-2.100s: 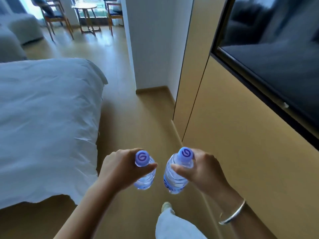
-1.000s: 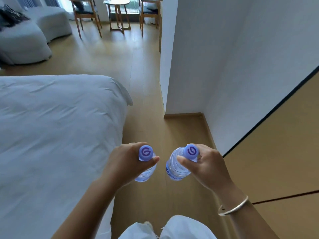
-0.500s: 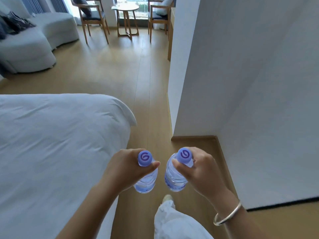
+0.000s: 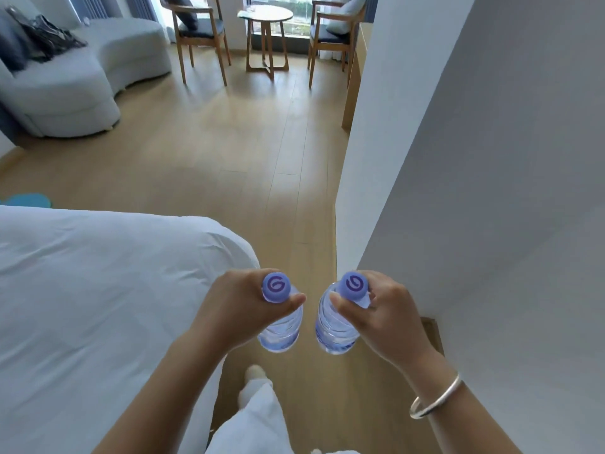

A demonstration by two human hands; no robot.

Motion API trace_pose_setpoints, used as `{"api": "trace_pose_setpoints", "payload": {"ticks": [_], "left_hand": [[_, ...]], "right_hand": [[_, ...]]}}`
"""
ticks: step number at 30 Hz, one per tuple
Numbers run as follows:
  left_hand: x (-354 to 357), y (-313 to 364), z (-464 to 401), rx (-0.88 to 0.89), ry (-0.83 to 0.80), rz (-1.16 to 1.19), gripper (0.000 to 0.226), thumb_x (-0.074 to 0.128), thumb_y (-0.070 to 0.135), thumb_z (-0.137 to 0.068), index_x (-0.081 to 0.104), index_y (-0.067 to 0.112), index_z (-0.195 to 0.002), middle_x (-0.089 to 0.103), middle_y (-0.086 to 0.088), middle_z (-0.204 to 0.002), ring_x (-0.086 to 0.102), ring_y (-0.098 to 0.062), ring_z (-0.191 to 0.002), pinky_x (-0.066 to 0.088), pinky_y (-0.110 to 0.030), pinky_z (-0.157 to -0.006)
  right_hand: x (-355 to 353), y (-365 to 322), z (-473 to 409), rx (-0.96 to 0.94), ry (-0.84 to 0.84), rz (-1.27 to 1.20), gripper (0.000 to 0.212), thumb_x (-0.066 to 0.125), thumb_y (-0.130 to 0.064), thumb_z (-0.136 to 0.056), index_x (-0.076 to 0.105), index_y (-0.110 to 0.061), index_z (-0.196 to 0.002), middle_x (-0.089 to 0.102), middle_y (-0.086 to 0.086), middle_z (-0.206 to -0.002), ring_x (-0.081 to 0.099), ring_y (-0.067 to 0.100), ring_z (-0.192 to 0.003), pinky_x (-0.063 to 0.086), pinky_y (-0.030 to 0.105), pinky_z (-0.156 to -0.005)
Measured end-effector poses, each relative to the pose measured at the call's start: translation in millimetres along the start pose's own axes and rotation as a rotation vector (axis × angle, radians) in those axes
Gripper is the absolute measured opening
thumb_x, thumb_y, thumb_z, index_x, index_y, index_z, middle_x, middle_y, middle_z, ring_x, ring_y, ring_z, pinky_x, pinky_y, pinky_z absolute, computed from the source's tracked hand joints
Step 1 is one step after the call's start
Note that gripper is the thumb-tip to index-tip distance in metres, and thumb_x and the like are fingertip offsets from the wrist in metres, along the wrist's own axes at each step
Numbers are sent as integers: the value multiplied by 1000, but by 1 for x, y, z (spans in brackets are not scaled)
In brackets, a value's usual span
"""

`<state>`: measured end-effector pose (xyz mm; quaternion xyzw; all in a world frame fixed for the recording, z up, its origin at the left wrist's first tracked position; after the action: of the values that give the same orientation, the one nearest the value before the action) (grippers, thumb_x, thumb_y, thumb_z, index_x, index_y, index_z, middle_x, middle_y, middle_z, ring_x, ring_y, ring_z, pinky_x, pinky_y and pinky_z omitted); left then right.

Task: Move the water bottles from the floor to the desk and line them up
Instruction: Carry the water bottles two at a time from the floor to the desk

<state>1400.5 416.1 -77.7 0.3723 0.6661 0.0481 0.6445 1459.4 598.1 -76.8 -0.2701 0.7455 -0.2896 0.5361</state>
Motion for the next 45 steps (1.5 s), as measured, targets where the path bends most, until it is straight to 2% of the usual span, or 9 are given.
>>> {"api": "trace_pose_setpoints", "payload": {"ticks": [4,7,10,17,24,33,37,40,45], "left_hand": [[5,-30,-77,16,-23,20,66,39,75,-65,68,17,-74,65,5,-60,60,-13,-55,54,-27,-55],[5,-51,-145,70,-57,-3,52,40,73,-66,55,23,-58,52,9,-49,45,-8,-46,39,-14,-47],[-4,-75,-218,97,-88,27,46,54,68,-69,53,24,-58,48,11,-48,40,-8,-47,31,-13,-47],[-29,-127,-369,137,-81,55,51,51,69,-64,68,22,-72,63,9,-59,56,-14,-54,50,-31,-55],[-32,-176,-475,129,-25,117,52,54,66,-64,69,17,-72,65,5,-59,61,-24,-57,53,-42,-56],[3,-224,-666,35,-112,62,55,48,70,-60,55,15,-63,50,0,-54,37,-13,-53,48,-40,-58],[-1,-220,-758,-8,-138,88,56,54,70,-57,67,20,-79,67,2,-71,60,-20,-69,50,-36,-68],[-4,-217,-822,-16,-145,31,48,65,61,-68,69,18,-89,70,-1,-81,63,-23,-81,50,-36,-71],[10,-219,-912,19,-163,72,73,42,74,-51,68,16,-86,70,-4,-82,60,-23,-74,50,-36,-69]], "right_hand": [[19,21,-74,24,16,-2,35,51,-58,-73,63,-25,-75,59,-13,-66,55,8,-64,45,22,-58],[35,33,-138,35,36,11,39,51,-58,-73,64,-21,-73,61,-8,-65,55,10,-63,46,24,-58],[50,39,-204,68,78,22,31,52,-56,-73,61,-27,-72,59,-9,-64,54,10,-63,46,28,-58],[79,54,-342,131,132,25,40,52,-56,-76,67,-20,-86,64,-9,-74,59,13,-70,53,34,-63],[105,76,-452,144,111,31,42,51,-57,-74,67,-20,-84,62,-10,-72,59,12,-67,52,28,-60],[122,147,-634,158,98,-12,42,51,-58,-73,68,-19,-81,63,-7,-69,59,16,-67,52,38,-61],[114,170,-725,127,100,54,39,50,-57,-73,66,-23,-79,61,-10,-67,55,13,-64,50,33,-58],[103,186,-780,127,119,50,28,52,-55,-73,61,-29,-73,55,-14,-63,52,11,-62,47,30,-56],[88,219,-855,144,155,28,23,55,-52,-74,59,-30,-70,56,-10,-62,53,14,-63,47,29,-55]]}}
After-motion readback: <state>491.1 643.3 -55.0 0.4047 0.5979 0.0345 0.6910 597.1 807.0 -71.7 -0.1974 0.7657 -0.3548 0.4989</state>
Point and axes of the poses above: each hand's wrist, its own z-axis away from the middle knuckle, its own x-axis out of the palm, y = z × x, the point moved 8 cm from there along -z, towards the middle knuckle
